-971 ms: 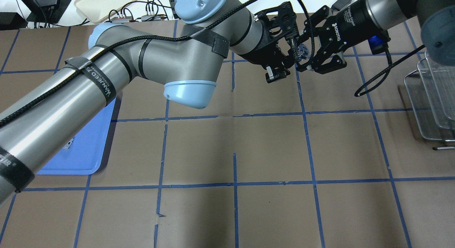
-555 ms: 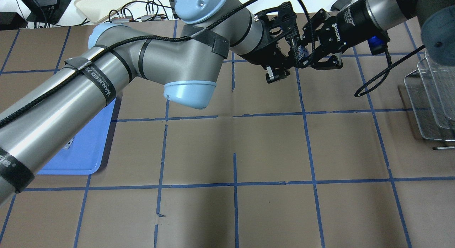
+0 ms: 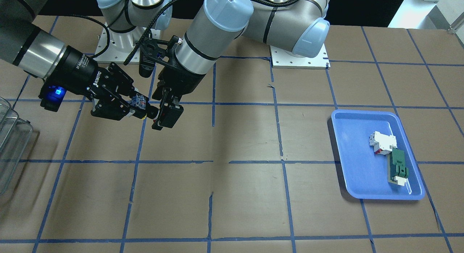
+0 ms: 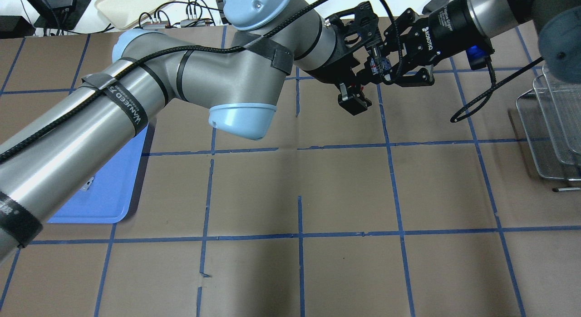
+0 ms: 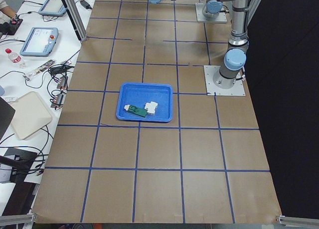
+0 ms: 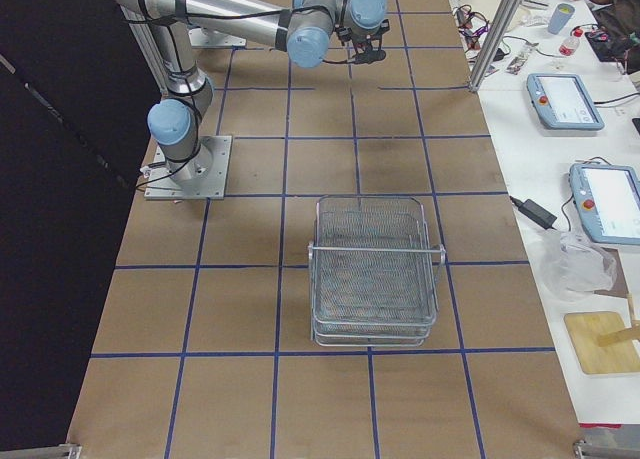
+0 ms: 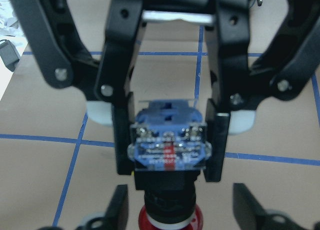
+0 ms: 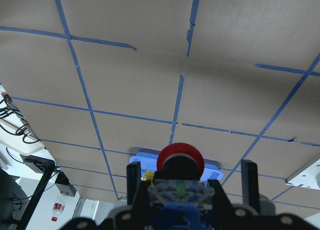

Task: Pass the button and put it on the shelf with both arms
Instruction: 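Open the left gripper and pull it back while the right gripper takes the button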

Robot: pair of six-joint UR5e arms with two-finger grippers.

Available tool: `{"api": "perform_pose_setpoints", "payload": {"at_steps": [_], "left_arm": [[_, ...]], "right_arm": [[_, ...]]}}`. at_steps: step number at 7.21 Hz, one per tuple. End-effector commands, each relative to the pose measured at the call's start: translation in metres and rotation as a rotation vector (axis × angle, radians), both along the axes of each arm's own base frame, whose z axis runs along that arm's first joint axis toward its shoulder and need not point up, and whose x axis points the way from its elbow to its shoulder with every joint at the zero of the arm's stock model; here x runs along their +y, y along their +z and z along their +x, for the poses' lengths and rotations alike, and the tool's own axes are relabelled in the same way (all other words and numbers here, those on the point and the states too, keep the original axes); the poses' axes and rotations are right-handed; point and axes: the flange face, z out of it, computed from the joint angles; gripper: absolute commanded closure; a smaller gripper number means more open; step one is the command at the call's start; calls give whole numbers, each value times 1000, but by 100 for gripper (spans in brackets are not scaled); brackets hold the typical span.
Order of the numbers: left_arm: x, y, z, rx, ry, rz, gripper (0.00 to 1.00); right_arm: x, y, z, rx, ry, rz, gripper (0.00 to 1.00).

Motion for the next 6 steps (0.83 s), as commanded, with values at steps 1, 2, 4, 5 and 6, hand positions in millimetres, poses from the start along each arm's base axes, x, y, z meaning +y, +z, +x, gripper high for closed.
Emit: {"api": "perform_pose_setpoints", "payload": {"at_steps": [1, 2, 4, 5, 6], "left_arm": [[2, 4, 7, -18, 18, 30, 0], [3, 3, 17, -69, 32, 141, 0], [-5, 11, 68, -141, 177, 265, 0], [-8, 1, 102, -209, 236, 347, 0], [-5, 5, 134, -248, 286, 409, 0]], "right_arm": [[-1, 2, -4, 5, -4, -6, 100], [-2, 4, -6, 27, 1, -26, 100], [-6, 8, -43, 208, 138, -159, 100], [-8, 18, -66, 260, 199, -216, 100], [-4, 16, -103, 348, 332, -255, 100]]}}
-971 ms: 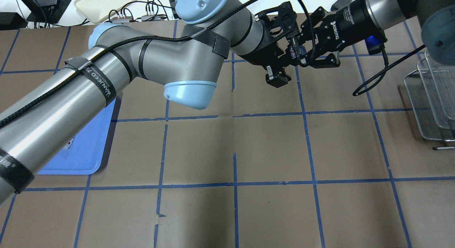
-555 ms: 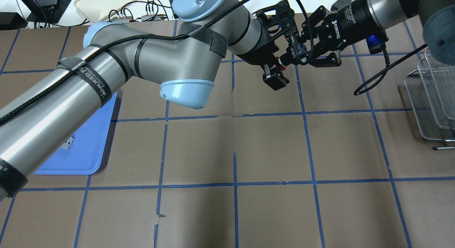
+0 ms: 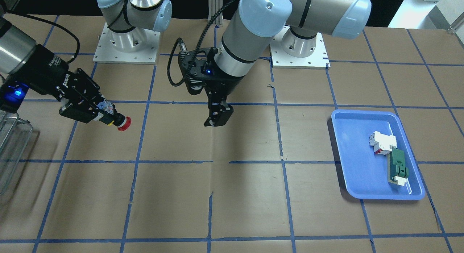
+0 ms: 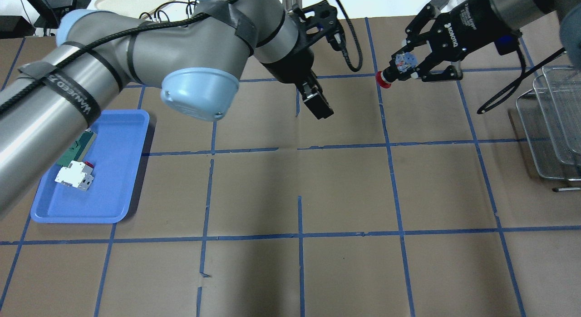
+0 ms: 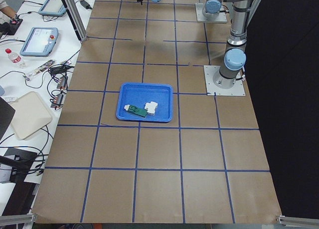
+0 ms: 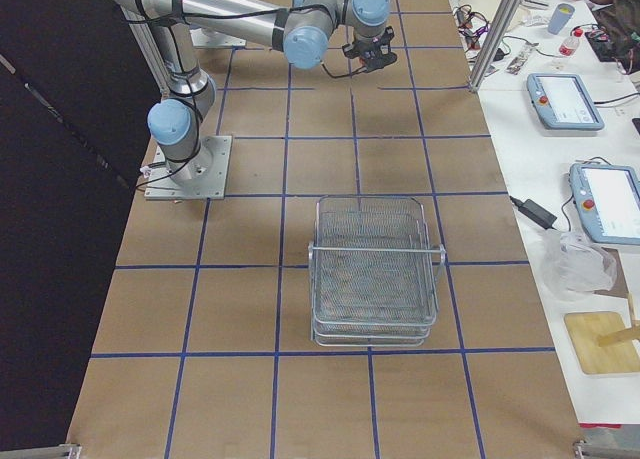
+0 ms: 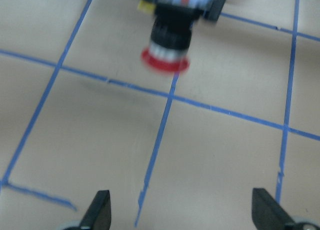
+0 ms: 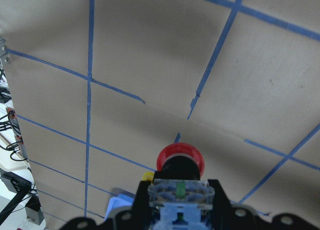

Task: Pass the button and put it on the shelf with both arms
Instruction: 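Open the left gripper and pull it back while the right gripper takes the button, then carry the button into the wire-mesh basket and release it with the right gripper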

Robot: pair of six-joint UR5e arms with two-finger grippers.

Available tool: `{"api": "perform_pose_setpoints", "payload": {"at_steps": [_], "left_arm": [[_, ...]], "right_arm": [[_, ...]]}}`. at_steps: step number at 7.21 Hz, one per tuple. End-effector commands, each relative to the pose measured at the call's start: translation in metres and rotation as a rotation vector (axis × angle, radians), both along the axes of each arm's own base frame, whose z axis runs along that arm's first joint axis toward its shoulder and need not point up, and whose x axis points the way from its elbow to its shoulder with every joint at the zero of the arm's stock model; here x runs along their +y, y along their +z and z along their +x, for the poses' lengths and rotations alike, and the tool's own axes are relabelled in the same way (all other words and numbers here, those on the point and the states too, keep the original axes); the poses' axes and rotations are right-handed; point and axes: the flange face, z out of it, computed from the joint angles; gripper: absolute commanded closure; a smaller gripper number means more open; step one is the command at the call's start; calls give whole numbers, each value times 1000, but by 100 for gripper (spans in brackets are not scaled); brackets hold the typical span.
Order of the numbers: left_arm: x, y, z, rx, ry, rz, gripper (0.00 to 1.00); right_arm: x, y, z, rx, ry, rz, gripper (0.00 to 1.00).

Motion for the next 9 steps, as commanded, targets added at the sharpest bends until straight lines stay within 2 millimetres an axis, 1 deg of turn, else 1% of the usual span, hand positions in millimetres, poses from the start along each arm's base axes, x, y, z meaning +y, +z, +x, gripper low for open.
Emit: {"api": "perform_pose_setpoints", "payload": {"at_steps": [1, 2, 3, 4, 5, 6, 7, 8, 9], "left_arm": [[-6, 4, 73, -109, 128, 95, 0], [-9, 10, 96, -130, 166, 88, 0], [-11, 10, 115, -207, 194, 89, 0], [-11, 16, 126, -277, 323, 82, 0], [-9, 17, 130, -289, 417, 98, 0], [-4, 26, 137, -331, 507, 86, 0], [0, 35, 148, -428, 638, 53, 0], [0, 39, 151, -437, 778, 48, 0], [3, 38, 151, -430, 939, 76, 0]], "right_arm": [[10, -4, -86, 248, 297, -68, 100], [17, -7, -126, 333, 432, -90, 100], [27, -10, -167, 386, 515, -92, 100], [38, -8, -205, 452, 611, -95, 100], [38, -9, -220, 493, 676, -115, 100], [30, -23, -233, 521, 702, -82, 100], [25, -27, -245, 550, 774, -99, 100], [26, -30, -263, 571, 787, -117, 100], [25, -31, -265, 570, 791, -121, 100]]}}
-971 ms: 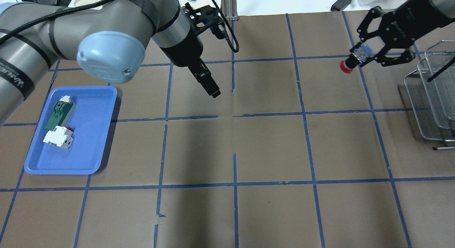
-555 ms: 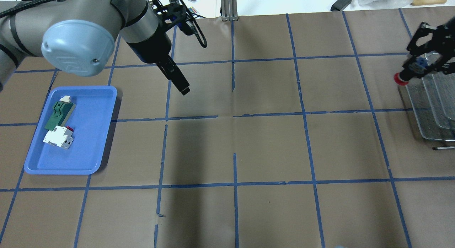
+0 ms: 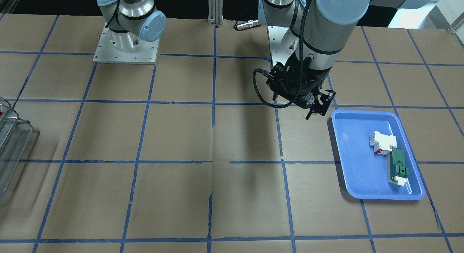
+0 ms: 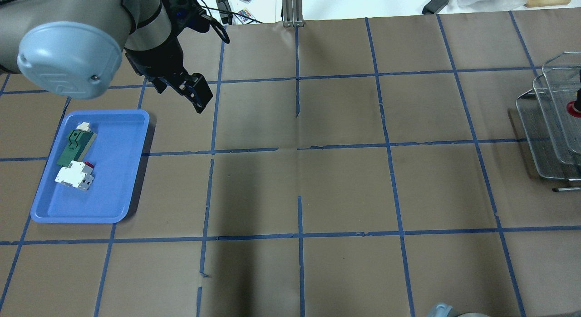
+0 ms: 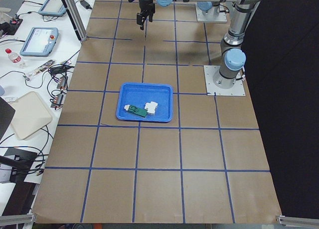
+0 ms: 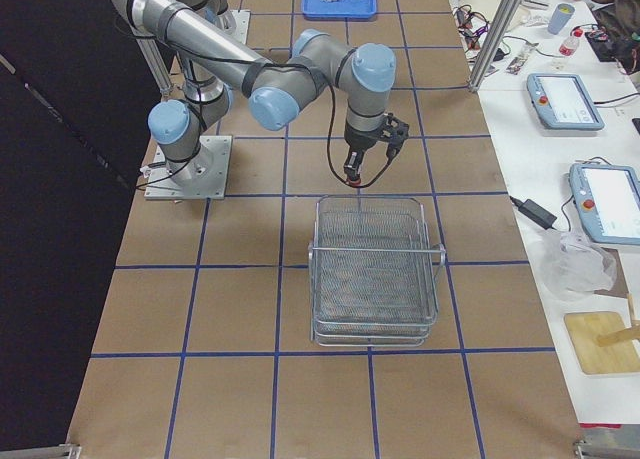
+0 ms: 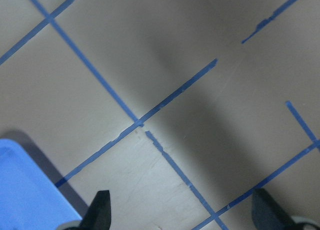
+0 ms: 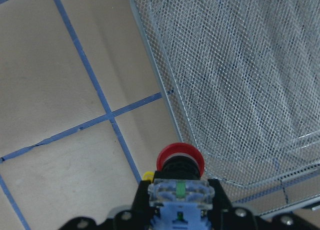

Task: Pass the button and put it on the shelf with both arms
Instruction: 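Carry the button into the wire-mesh basket and release it with the right gripper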

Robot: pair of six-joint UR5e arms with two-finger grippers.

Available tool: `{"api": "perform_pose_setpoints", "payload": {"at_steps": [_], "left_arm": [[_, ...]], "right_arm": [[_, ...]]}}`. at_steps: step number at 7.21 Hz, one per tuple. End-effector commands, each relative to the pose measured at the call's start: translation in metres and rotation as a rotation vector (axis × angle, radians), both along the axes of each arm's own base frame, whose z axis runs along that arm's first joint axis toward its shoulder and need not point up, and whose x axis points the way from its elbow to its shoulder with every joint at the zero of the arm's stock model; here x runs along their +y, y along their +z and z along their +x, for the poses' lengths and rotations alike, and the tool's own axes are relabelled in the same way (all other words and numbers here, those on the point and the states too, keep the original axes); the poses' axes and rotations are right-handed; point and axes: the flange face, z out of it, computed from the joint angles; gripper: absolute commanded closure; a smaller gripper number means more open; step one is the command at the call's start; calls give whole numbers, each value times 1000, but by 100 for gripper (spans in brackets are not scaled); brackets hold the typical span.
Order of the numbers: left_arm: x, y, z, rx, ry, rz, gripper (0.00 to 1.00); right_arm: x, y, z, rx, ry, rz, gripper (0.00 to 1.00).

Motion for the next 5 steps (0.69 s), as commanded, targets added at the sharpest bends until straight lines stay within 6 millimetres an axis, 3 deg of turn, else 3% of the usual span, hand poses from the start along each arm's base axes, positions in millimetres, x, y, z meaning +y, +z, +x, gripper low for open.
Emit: {"api": "perform_pose_setpoints", "payload": {"at_steps": [1, 2, 3, 5], "left_arm": [[6, 2, 2, -9, 283, -28, 0], [9, 7, 7, -3, 304, -34, 0], [7, 14, 24, 51, 372, -32, 0], [13, 26, 39, 85, 419, -50, 0]], "right_arm": [[-6, -10, -18, 19, 19, -17, 100], [-8, -21, -31, 17, 13, -15, 100], [-8, -23, -38, 20, 4, -20, 100], [-10, -22, -42, 36, 19, -33, 100]]}}
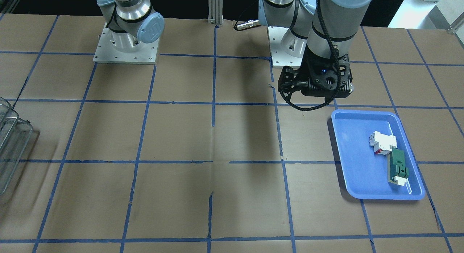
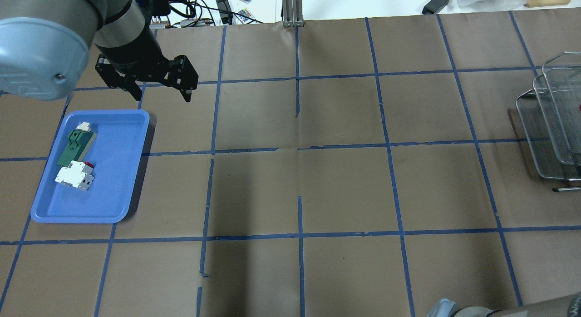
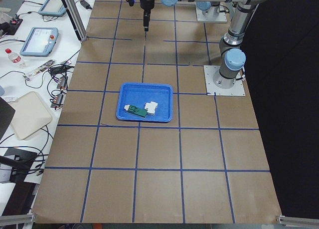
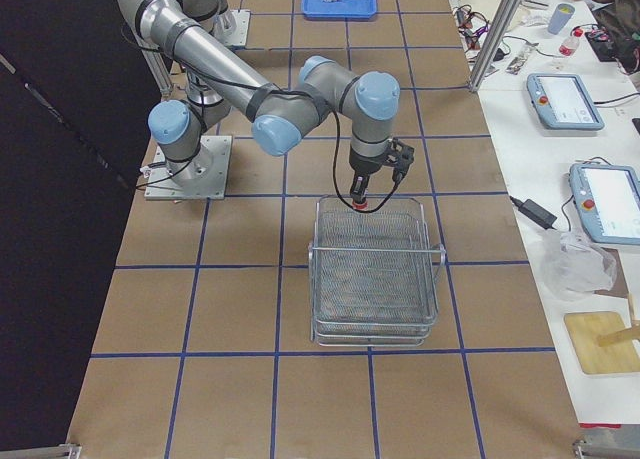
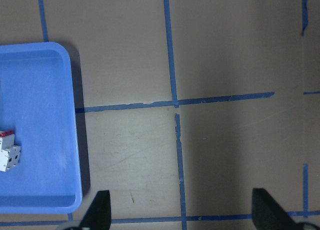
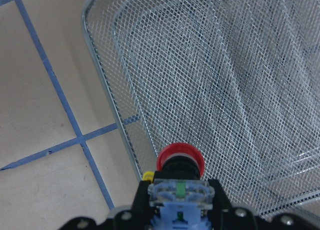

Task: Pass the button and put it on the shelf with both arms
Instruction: 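Carry the button into the wire-mesh basket and release it with the right gripper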

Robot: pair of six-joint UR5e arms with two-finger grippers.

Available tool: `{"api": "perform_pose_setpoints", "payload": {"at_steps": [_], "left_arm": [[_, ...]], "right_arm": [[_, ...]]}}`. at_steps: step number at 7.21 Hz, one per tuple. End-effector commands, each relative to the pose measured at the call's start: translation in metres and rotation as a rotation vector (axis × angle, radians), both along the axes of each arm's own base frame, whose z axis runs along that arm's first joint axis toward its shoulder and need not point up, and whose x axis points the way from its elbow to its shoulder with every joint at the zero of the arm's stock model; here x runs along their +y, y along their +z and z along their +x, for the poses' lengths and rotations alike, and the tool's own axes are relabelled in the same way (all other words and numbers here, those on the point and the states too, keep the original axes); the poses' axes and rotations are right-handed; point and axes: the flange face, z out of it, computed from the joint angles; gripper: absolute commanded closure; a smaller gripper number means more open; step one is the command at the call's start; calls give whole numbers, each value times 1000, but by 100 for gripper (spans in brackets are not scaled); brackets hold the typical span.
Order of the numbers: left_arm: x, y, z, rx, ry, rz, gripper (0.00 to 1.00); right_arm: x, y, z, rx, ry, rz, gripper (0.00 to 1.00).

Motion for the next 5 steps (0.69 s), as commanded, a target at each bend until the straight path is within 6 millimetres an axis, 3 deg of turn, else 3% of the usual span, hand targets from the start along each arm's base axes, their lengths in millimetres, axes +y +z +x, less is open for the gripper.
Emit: {"api": "perform_pose_setpoints", "payload": {"at_steps": [1, 2, 3, 4, 5], "left_arm": [[7, 2, 10, 23, 37, -8, 0], [10, -1, 11, 25, 40, -2, 0], [11, -3, 11, 25, 52, 0, 0], [11, -2, 8, 63, 80, -1, 0], [12, -1, 6, 80, 76, -5, 0]], "right_arm": [[-6, 11, -8, 28, 11, -25, 100], [-16, -6, -17, 12, 11, -3, 100], [-14, -13, -39, -2, -19, 7, 91], [-7, -14, -51, -6, -42, 12, 80], [-5, -14, -50, -16, -42, 25, 57]]}}
